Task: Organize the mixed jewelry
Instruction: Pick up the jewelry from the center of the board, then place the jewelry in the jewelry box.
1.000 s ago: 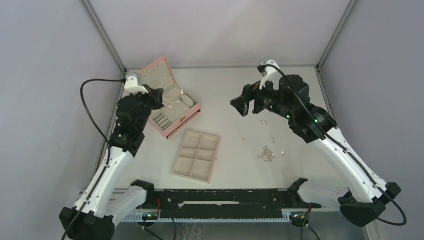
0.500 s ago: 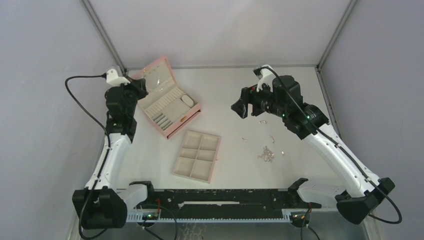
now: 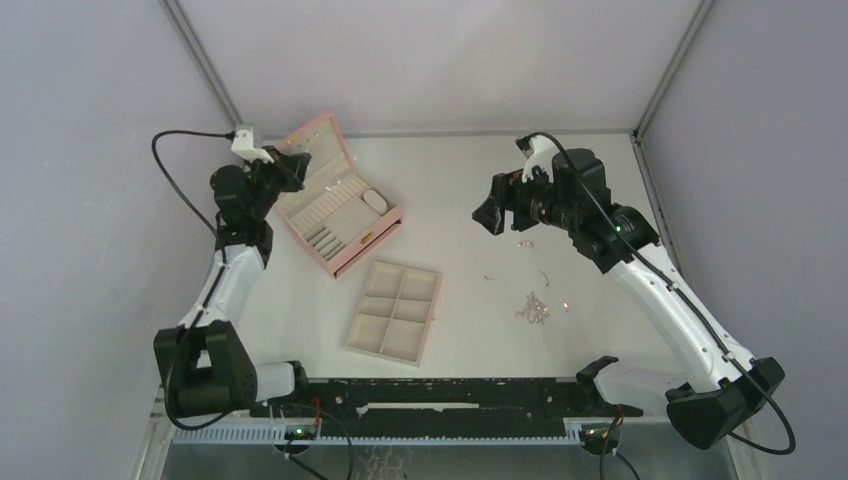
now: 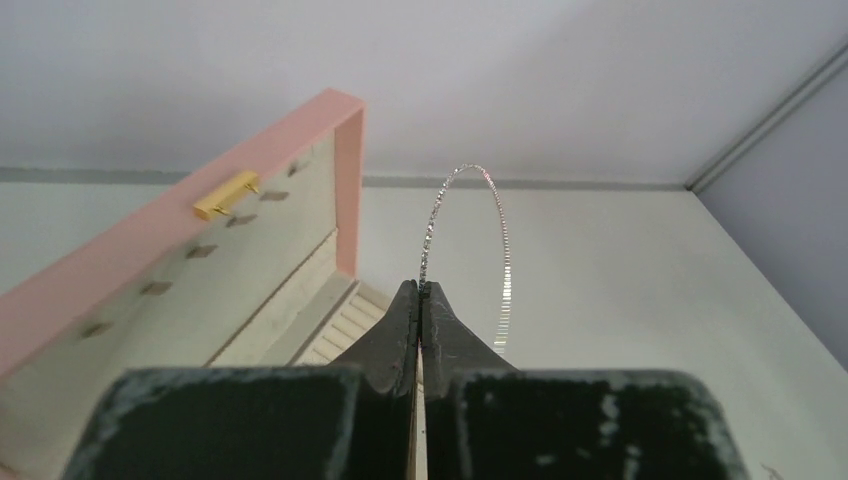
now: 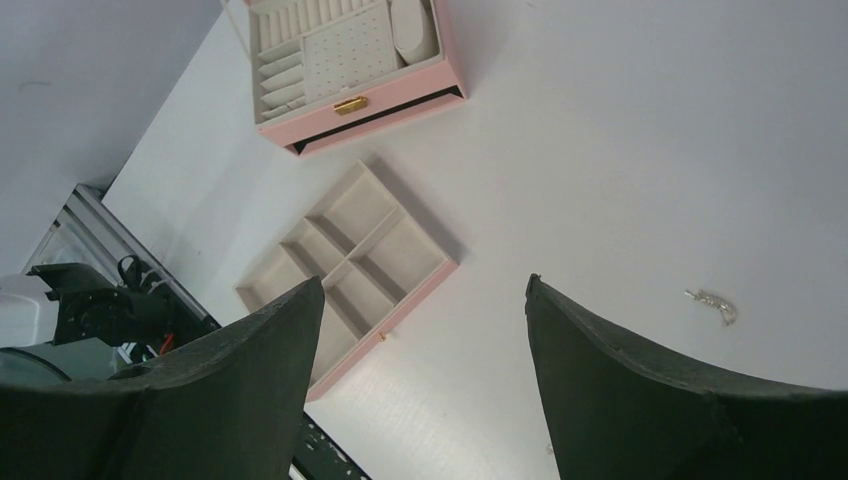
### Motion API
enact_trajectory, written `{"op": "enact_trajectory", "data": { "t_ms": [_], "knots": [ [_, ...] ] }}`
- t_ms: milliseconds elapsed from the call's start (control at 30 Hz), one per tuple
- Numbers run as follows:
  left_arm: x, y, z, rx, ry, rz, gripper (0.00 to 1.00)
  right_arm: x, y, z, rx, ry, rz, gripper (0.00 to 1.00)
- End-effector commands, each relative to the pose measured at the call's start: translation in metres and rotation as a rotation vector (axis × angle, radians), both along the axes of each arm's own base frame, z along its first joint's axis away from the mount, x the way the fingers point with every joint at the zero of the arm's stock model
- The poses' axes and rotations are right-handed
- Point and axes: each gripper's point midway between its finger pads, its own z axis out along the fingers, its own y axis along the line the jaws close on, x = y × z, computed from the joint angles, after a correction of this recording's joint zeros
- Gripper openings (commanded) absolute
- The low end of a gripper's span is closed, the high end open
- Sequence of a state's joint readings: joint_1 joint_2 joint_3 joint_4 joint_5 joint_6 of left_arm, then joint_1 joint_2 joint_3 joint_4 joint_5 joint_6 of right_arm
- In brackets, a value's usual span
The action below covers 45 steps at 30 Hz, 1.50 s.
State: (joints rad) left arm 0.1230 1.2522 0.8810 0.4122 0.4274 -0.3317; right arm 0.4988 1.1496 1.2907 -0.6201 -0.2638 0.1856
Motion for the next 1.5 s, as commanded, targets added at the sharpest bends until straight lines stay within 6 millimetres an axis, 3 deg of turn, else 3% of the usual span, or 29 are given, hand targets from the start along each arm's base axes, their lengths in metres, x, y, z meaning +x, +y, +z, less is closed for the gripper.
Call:
{"op": "enact_trajectory", "data": {
  "t_ms": [0,333,633,933,1467],
  "knots": [
    [0.008,-0.007,0.026,0.041,-0.096,-0.076,0.00,-0.002,-0.003,0.006,0.014,-0.016,0.004,0.82],
    [0.011,0.032,0.008,0.133,-0.115,0.132,0.00,0.001,-0.014,0.001,0.009,0.002,-0.023,0.82],
    [0.035,0.029,0.005,0.118,-0.101,0.027,0.00,0.007,-0.018,-0.002,0.001,0.010,-0.039,0.82],
    [0.047,0.043,-0.015,0.130,-0.066,0.088,0.00,0.010,-0.020,-0.007,-0.007,0.020,-0.047,0.82],
    [0.065,0.063,-0.020,0.089,-0.065,0.177,0.00,0.021,-0.029,-0.011,-0.029,0.016,-0.083,0.82]
  ]
}}
